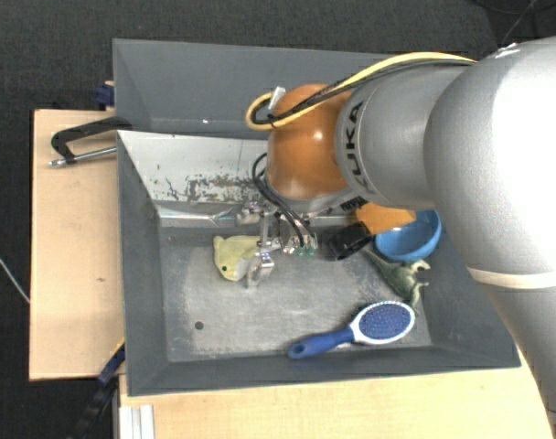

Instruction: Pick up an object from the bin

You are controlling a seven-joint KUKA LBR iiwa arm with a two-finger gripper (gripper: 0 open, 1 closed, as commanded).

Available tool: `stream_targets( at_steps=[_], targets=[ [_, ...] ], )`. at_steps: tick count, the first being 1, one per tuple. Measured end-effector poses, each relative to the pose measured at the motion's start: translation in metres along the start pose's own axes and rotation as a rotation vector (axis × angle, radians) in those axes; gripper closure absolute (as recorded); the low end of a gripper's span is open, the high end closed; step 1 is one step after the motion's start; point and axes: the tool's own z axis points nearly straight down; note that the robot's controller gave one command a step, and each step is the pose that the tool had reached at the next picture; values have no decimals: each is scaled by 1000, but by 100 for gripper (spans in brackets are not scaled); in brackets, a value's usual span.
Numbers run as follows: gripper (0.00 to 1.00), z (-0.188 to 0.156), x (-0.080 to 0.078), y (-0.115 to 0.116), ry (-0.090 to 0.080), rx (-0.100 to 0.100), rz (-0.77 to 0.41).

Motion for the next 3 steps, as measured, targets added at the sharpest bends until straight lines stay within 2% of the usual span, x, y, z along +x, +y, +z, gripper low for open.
stream_targets(
  at_steps=[1,2,3],
  targets=[
    [0,-1,-1,1,-3,0,0],
    [100,-5,-2,1,1,0,-1],
    [100,-20,-4,2,-6,0,-1]
  ],
)
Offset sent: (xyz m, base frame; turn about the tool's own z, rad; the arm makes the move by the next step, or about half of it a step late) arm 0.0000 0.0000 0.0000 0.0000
